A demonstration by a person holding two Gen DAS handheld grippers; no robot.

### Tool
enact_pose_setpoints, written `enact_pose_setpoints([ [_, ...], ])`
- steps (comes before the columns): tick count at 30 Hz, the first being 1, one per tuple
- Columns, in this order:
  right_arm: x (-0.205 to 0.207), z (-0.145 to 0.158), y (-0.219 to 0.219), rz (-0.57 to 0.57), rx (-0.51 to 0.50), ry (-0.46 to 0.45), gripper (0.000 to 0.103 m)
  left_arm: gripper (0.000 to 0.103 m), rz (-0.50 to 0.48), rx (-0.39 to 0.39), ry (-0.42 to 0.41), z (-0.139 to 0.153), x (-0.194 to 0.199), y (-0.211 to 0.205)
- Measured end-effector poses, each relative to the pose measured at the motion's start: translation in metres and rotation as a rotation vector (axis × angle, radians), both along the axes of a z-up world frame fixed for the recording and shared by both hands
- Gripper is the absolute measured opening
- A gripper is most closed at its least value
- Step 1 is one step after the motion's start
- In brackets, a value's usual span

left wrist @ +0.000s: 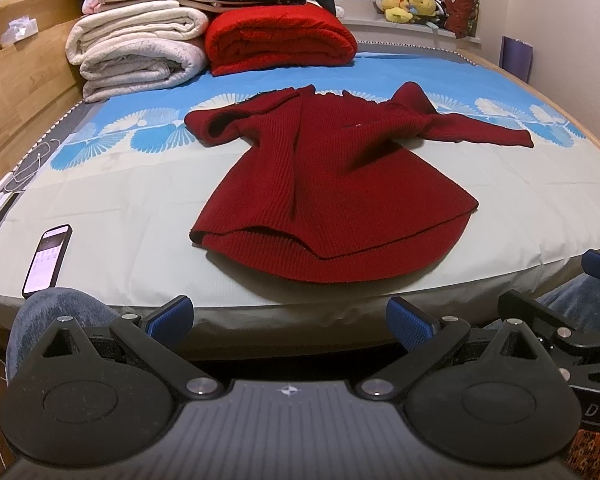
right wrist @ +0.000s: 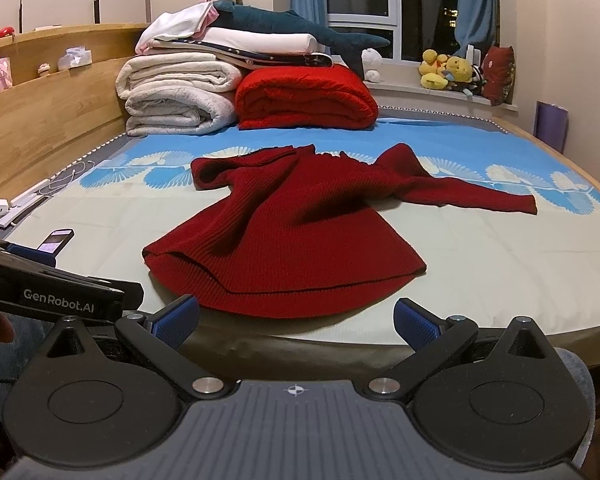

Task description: Fold small clothes

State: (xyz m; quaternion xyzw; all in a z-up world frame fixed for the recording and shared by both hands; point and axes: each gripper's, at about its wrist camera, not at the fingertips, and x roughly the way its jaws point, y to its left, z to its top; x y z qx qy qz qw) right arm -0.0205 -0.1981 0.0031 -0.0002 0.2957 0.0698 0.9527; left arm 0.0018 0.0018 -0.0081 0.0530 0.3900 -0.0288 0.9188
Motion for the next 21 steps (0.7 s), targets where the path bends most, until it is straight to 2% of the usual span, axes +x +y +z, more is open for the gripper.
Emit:
enact_pose_setpoints([
  [14,0.009,-0.006,0.002,-0.007,0.005,0.025,0.102,0.102,-0.005,-0.005,0.020,-0.005,0.010,0.003],
  [21,0.038,-0.018,-0.011,-0.023,0.061,0.096,0.102,0.102,0.001,-0.030,0.050,-0.016,0.035,0.016],
])
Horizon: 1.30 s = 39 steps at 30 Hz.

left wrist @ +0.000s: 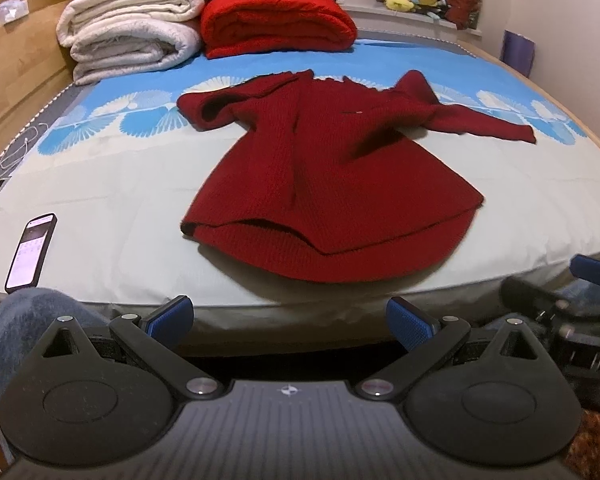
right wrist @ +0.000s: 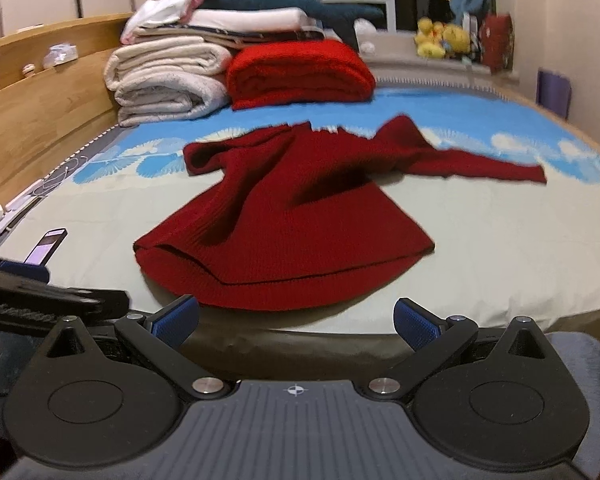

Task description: Fold small clothes

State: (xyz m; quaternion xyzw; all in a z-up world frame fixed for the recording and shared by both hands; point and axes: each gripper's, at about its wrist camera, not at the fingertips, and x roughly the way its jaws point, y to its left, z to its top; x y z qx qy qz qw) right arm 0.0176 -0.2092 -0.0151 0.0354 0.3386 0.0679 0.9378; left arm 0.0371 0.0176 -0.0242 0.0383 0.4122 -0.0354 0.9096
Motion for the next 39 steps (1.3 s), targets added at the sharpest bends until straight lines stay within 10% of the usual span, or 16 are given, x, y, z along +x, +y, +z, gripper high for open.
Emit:
enact_pose_setpoints([
  [10,0.109,-0.034,-0.045,-0.133,0.112,0.154,0.102,0.103,0.163,-0.007,-0.050,-0.015,0.111,0.053],
  [23,0.377,-0.105,-0.081,-0.343,0.127,0.322,0.102,0.103,0.217,-0.038,0.011,-0.094,0.357,0.075],
  [26,0.399,-0.123,-0.082,-0.360,-0.029,0.294,0.102,0.102,0.211,0.000,0.046,-0.115,0.384,0.077],
  [32,0.403,-0.146,-0.073,-0.207,-0.008,0.373,0.093,0.102,0.296,-0.157,0.195,-0.139,0.411,0.091],
  [34,0.396,-0.143,-0.058,-0.138,-0.055,0.360,0.054,0.095,0.285,-0.105,0.214,-0.137,0.410,0.086],
  [36,0.387,-0.135,-0.051,-0.102,-0.065,0.343,0.023,0.063,0.238,-0.079,0.194,-0.131,0.403,0.083],
  [37,0.381,-0.133,-0.053,-0.107,-0.067,0.342,0.020,0.036,0.202,-0.096,0.188,-0.127,0.400,0.084],
  [39,0.367,-0.130,-0.062,-0.117,-0.043,0.353,0.016,0.017,0.165,-0.127,0.191,-0.123,0.393,0.088],
])
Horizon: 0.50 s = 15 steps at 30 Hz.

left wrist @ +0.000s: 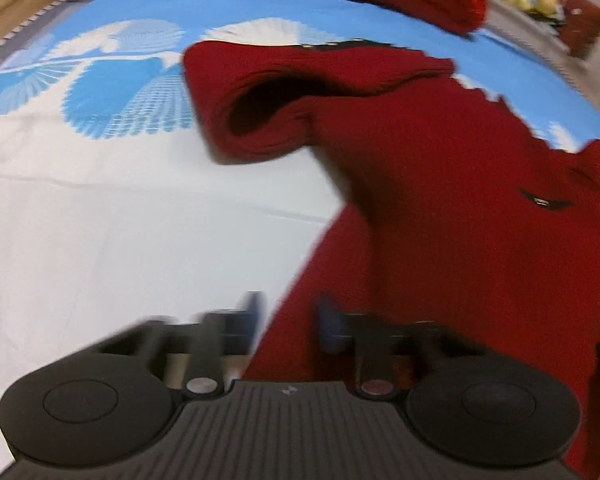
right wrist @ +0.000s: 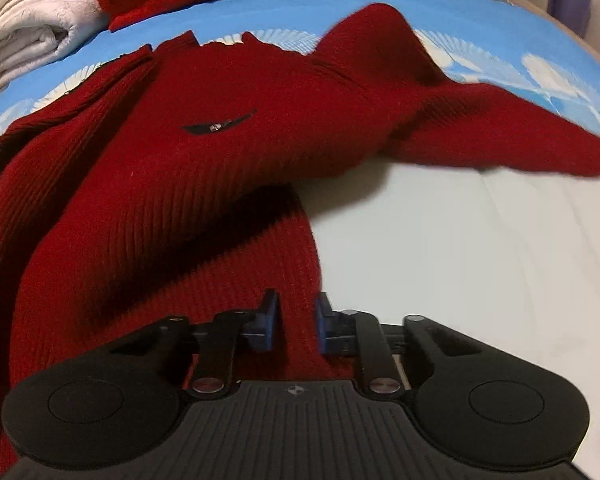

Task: Fold small clothes
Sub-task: 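Grasp the red sweater hem with the right tool while the left tool grasps it too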

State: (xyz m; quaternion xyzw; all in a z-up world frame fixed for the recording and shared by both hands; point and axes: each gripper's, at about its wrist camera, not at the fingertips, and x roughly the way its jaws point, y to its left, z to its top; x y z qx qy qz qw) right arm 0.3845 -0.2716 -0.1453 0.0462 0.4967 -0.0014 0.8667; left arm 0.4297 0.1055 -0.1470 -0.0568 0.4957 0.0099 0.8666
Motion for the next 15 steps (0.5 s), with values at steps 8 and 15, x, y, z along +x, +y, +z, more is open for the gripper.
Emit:
enact_pose_setpoints([
  [8,-0.079,0.013,-0.055,-0.041,0.039,0.084,0.009,0.010,0.054,0.144,0.018,0.006,-0.027,0.034],
  [15,-0.083,0.032,-0.076,-0.252,-0.008,-0.087,0.069,0.027,0.094,0.118,0.011,0.014,-0.042,0.050],
])
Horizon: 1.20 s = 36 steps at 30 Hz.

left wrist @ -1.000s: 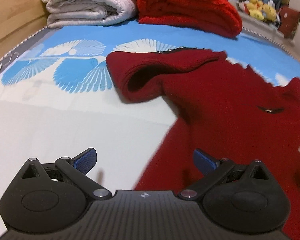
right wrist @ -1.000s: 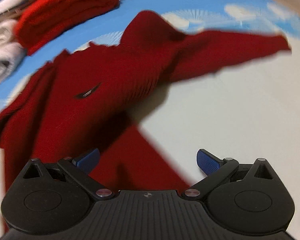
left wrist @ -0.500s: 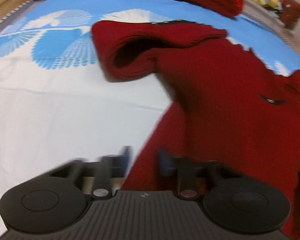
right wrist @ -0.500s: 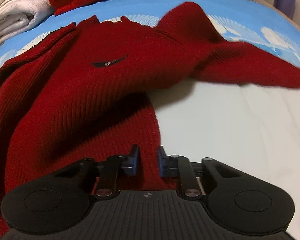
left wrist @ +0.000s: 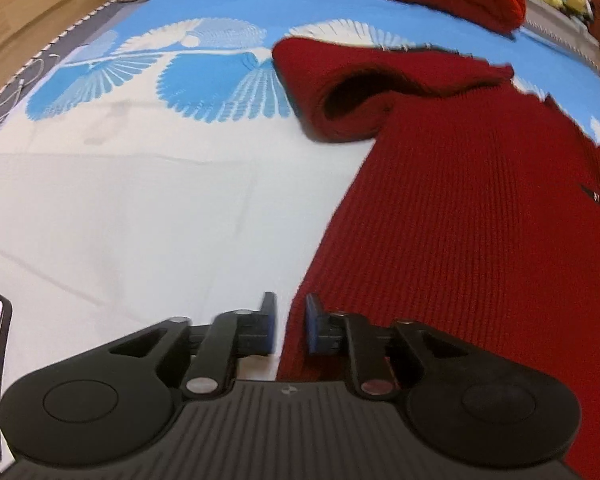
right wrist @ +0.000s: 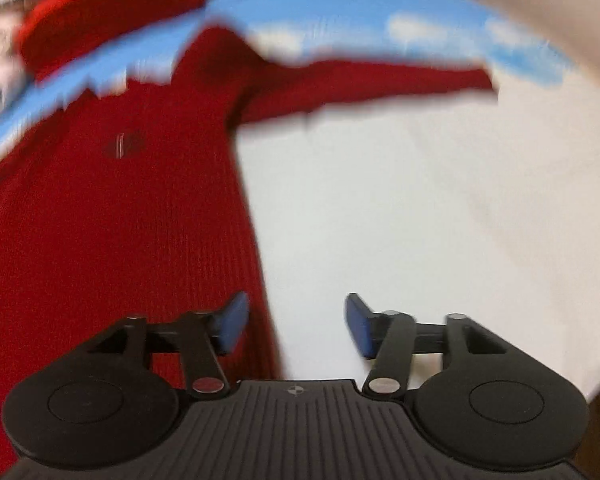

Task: Fold small clothes
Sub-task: 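Grasp the red sweater hem with the right tool while the left tool grasps it too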

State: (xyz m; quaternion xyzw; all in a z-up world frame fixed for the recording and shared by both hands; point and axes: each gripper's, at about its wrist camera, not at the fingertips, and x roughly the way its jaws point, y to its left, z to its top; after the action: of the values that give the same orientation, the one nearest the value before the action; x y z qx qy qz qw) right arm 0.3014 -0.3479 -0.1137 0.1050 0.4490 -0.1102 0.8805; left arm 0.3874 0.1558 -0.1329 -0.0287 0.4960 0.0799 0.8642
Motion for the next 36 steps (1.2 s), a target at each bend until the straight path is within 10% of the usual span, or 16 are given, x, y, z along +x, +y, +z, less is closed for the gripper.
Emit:
enact_pose_setpoints([
  [3,0.028,0.003,-0.001,-0.021,0.056,-0.094,0.077,0.074,-0.004,-0.069,-0.019,0.002,0.006,0.000],
  [6,0.066,-0.011,0.000,-0.079,0.149,-0.101,0.077,0.084,-0.012,-0.100,-0.030,0.000,0.021,-0.007],
  [8,0.085,-0.023,0.001,-0.100,0.228,-0.076,0.077,0.074,-0.034,-0.094,0.000,-0.007,0.029,-0.015],
  [9,0.099,-0.031,0.004,-0.080,0.255,-0.065,0.076,0.052,-0.045,-0.073,0.026,-0.011,0.032,-0.021],
  [12,0.133,-0.041,0.031,0.004,0.099,-0.025,0.030,0.025,-0.097,0.015,0.007,-0.011,0.026,-0.038],
  [15,0.148,-0.041,0.045,0.060,-0.032,-0.029,0.014,0.024,-0.165,0.098,-0.016,-0.013,0.012,-0.051],
  [23,0.165,-0.046,0.017,0.009,-0.019,-0.063,0.015,0.024,-0.294,0.164,-0.043,-0.013,-0.034,-0.076],
  [26,0.163,-0.050,0.028,0.027,-0.087,-0.066,0.022,0.024,-0.350,0.178,-0.035,-0.015,-0.044,-0.082],
  [30,0.159,-0.047,0.034,0.005,-0.210,-0.041,0.085,0.044,-0.330,0.112,-0.026,-0.011,-0.038,-0.068],
  [33,0.144,-0.045,0.028,0.059,-0.140,0.008,0.087,0.076,-0.354,0.028,-0.004,-0.009,-0.031,-0.063],
  [36,0.120,-0.046,0.025,0.068,-0.070,0.060,0.090,0.065,-0.356,0.021,0.001,-0.013,-0.030,-0.069],
])
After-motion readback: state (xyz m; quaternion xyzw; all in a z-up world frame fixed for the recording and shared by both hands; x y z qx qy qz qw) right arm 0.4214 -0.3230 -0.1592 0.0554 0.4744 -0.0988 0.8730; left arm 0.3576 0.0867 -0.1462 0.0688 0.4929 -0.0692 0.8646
